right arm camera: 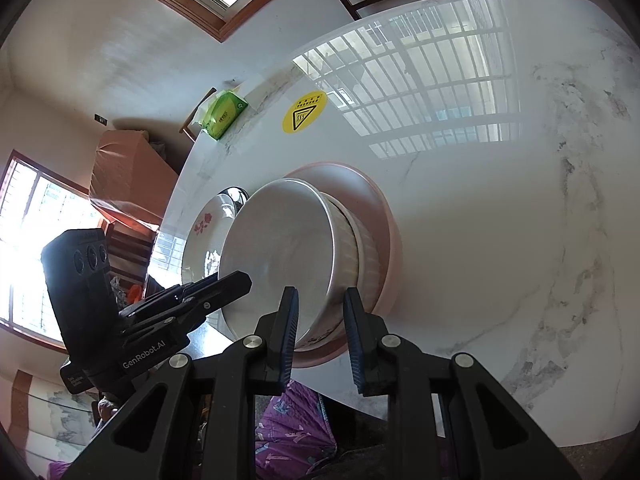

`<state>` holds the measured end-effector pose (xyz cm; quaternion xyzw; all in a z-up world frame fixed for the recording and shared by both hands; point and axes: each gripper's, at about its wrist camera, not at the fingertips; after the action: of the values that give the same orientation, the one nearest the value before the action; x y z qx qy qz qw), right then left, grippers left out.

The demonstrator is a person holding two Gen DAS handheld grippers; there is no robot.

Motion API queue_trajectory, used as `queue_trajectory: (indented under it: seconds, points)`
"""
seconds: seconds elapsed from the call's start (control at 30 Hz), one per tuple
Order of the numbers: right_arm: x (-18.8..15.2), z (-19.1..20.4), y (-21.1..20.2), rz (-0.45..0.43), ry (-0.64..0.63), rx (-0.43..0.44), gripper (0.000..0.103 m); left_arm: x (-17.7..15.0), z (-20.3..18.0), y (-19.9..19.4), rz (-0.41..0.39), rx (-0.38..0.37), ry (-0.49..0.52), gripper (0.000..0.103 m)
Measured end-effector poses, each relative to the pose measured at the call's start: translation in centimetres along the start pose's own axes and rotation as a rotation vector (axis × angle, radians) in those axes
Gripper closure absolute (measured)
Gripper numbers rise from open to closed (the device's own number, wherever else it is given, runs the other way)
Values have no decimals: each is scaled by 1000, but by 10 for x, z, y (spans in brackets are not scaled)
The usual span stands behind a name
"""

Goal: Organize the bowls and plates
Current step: 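Carry the blue-printed white bowl with both tools into the bowl stack, then open both tools and withdraw them from the bowl stack rim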

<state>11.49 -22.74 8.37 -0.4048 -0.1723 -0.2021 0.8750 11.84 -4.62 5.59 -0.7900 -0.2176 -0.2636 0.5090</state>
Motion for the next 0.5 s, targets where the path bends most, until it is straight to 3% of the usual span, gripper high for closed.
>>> queue_trajectory:
  seconds: [0.5]
  points:
    - [-2,-1,0,-1,-10,-10,81,0,-5,-1,-11,15,36,81]
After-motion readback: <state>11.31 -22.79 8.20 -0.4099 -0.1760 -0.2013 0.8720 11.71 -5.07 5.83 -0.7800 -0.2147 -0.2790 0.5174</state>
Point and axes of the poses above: each gripper's, at about its wrist camera, not at the fingertips, and y roughly the way its jaws point, z to its left, x to its top, and after that the axes turned 13 degrees about -z, right-handed
